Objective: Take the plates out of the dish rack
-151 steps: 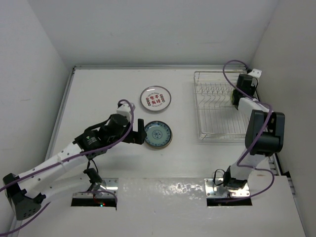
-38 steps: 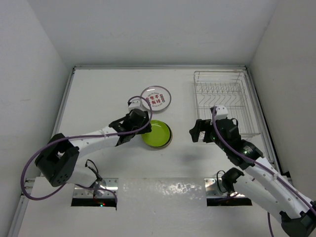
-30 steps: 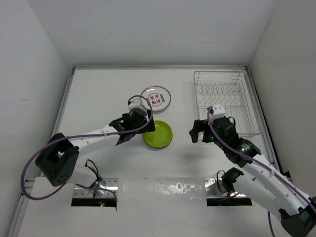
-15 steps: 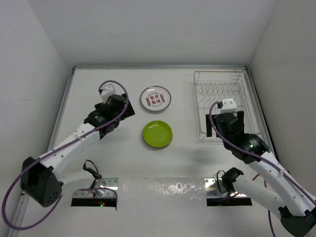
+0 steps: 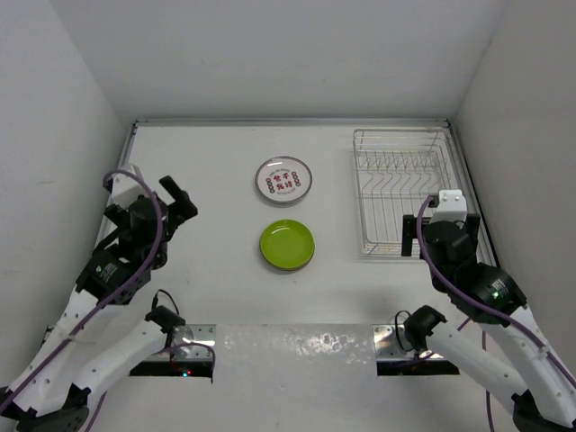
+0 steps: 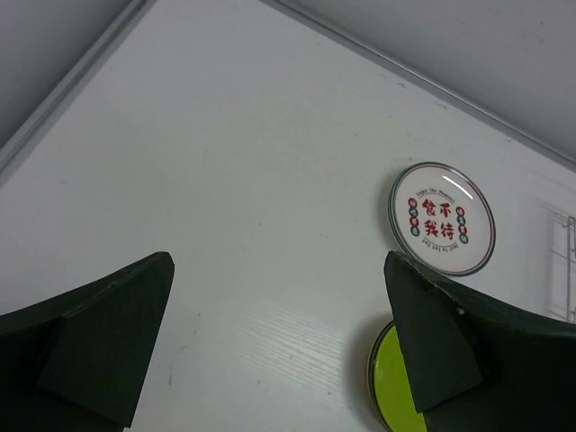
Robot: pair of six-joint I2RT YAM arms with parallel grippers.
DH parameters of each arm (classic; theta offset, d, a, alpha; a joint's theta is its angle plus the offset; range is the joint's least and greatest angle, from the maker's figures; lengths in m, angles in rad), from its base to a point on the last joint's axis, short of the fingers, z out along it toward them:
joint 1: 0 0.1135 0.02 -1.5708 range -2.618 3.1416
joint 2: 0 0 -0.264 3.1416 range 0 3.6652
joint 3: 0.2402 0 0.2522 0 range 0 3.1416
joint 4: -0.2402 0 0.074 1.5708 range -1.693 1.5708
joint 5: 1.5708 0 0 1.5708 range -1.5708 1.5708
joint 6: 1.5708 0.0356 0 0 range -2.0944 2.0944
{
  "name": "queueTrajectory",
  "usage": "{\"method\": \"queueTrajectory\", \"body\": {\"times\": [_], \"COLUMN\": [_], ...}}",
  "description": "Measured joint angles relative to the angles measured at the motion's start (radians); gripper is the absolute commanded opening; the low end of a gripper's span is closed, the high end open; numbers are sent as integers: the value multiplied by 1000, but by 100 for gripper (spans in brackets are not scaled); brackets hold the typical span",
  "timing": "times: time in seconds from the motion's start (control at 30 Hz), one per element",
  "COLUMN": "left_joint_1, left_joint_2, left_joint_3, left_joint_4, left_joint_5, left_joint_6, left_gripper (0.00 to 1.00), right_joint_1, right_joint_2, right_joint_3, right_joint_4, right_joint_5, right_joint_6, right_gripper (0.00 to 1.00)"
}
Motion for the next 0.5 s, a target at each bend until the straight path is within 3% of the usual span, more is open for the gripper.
{"method": "queueTrajectory", "body": {"times": [0.2,0.5], "left_joint_1": [0,0], "left_joint_2": [-103,-124], "left_joint_3": [-134,-154], "left_joint_4": [-5,24], "left_joint_5": [-2,49], "left_joint_6": [24,54], "left_gripper": [100,100], "right_joint_1": [0,0], "right_joint_2": [-29,-36], "right_joint_3": [-33,-121], "right_joint_4": [9,23], "right_joint_5": [-34,-101], "right_joint_6": [4,23], "right_gripper": [99,99]}}
